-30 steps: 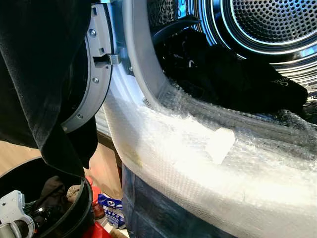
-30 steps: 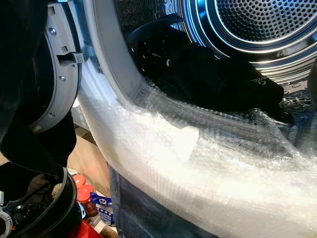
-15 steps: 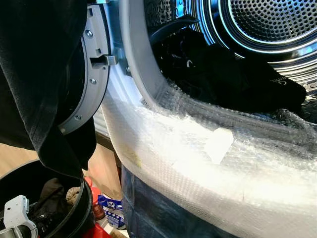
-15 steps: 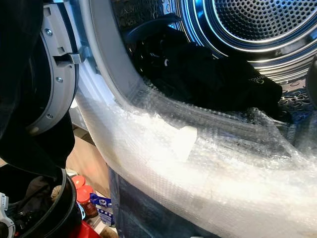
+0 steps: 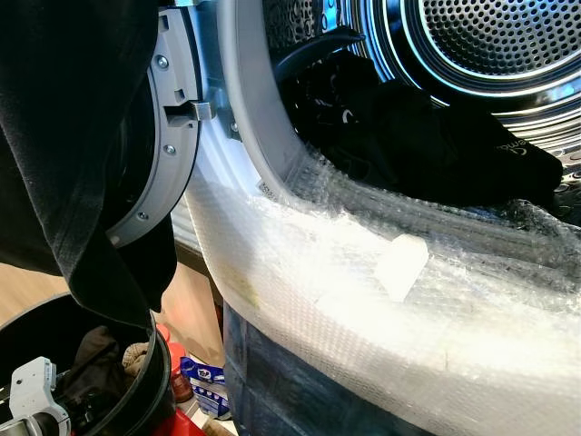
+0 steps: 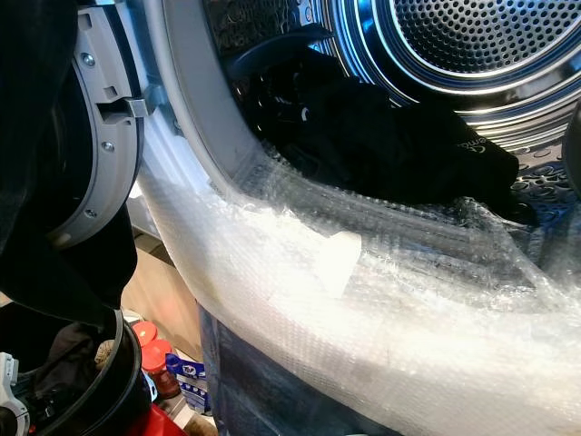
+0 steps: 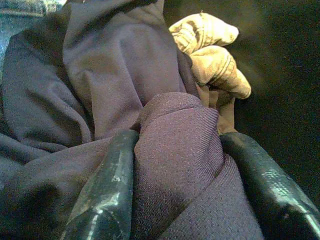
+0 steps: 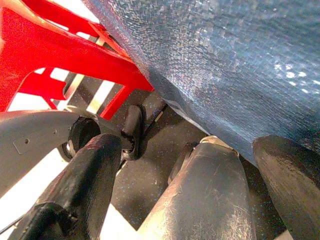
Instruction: Clothes washing
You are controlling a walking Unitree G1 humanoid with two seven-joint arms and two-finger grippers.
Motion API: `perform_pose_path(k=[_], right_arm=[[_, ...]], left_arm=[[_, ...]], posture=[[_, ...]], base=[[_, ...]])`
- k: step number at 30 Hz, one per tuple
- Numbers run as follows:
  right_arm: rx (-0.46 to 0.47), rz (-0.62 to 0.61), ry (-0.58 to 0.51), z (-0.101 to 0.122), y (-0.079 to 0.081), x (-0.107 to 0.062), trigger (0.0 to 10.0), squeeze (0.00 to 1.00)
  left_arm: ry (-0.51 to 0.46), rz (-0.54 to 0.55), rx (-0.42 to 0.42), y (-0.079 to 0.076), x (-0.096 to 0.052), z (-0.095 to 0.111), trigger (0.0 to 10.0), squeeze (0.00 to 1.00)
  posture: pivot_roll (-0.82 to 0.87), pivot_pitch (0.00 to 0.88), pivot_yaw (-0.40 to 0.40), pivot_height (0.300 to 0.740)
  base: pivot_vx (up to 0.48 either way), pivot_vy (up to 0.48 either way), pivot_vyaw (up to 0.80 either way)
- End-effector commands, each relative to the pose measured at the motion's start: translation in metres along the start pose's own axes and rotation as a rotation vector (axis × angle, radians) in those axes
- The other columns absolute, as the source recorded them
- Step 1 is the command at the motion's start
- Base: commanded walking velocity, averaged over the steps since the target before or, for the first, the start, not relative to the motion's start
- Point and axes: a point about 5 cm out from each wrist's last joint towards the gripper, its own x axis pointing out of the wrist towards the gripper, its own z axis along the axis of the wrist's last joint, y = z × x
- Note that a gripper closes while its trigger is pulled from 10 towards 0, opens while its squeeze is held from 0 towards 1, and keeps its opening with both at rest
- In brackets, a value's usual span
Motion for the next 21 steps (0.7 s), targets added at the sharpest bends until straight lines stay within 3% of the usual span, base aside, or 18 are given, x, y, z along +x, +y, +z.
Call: perform_pose_path(k=[1, 16, 21], right_arm=[[-0.001, 0.001, 0.012, 0.0, 0.001, 0.001, 10.0, 0.0], [-0.009, 0.009, 0.018, -0.002, 0.004, 0.002, 10.0, 0.0], [-0.016, 0.013, 0.019, -0.002, 0.006, 0.002, 10.0, 0.0]], left_arm=[[0.09, 0.002, -0.002, 0.001, 0.004, -0.023, 0.0, 0.0], [0.069, -0.005, 0.019, 0.0, 0.003, -0.022, 0.0, 0.0], [0.008, 0.021, 0.083, 0.003, -0.01, -0.005, 0.0, 0.0]], posture=[[0.04, 0.03, -0.021, 0.74], [0.04, 0.0, -0.011, 0.74], [0.04, 0.0, -0.007, 0.74]], base=[[0.0, 0.0, 0.0], [0.0, 0.0, 0.0], [0.0, 0.0, 0.0]])
